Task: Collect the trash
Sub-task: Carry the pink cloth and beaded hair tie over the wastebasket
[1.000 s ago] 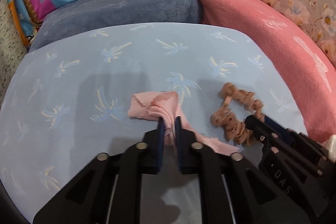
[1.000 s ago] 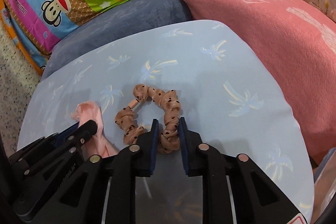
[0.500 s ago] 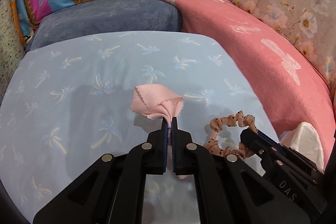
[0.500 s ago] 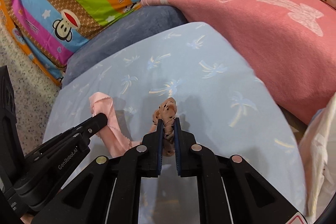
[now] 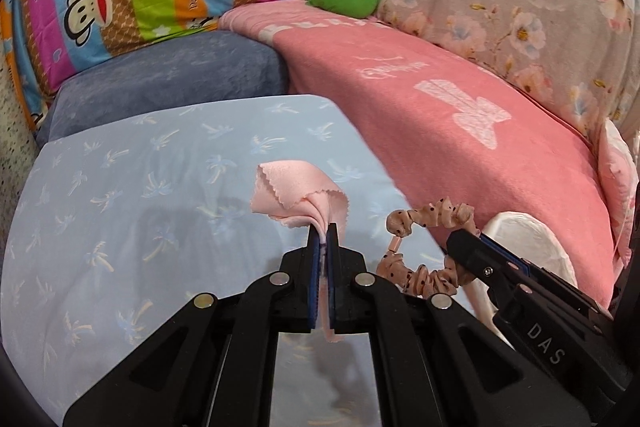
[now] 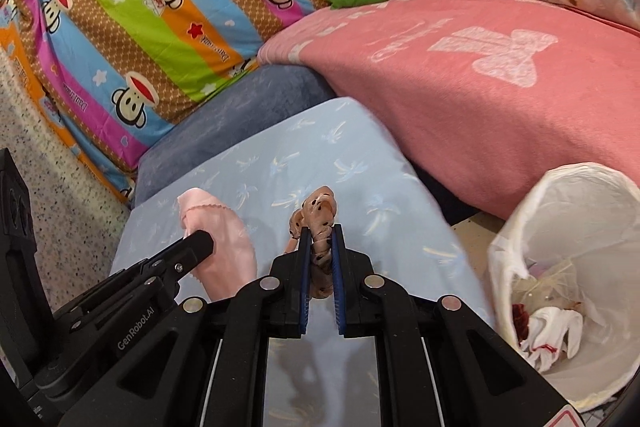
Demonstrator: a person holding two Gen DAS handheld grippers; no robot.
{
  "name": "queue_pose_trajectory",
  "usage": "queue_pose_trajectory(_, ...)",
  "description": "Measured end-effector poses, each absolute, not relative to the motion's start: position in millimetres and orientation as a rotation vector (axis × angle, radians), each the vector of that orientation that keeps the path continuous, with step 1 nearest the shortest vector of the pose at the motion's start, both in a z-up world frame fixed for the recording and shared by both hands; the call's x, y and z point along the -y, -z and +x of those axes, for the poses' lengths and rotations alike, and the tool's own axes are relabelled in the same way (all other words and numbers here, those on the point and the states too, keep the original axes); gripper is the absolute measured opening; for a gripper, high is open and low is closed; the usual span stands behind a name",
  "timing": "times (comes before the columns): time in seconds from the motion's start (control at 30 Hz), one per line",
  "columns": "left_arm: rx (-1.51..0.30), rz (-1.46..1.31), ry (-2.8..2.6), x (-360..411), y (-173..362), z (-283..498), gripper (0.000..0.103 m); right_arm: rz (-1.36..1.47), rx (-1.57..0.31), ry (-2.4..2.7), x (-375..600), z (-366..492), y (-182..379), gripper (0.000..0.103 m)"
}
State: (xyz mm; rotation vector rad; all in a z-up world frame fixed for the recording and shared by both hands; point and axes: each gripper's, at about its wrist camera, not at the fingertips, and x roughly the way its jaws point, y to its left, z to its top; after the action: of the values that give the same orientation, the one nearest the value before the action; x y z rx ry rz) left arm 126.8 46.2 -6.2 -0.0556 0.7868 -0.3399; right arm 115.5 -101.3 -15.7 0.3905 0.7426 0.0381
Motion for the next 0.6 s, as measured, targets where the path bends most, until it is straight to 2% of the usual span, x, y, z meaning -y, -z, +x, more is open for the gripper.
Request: queue_pose_trajectory(0.6, -0.715, 0.034, 0.468, 29.8, -26.9, 80.3, 0.003, 0.444, -0.614, 0.062, 185.5, 41.1, -25.6, 0.009)
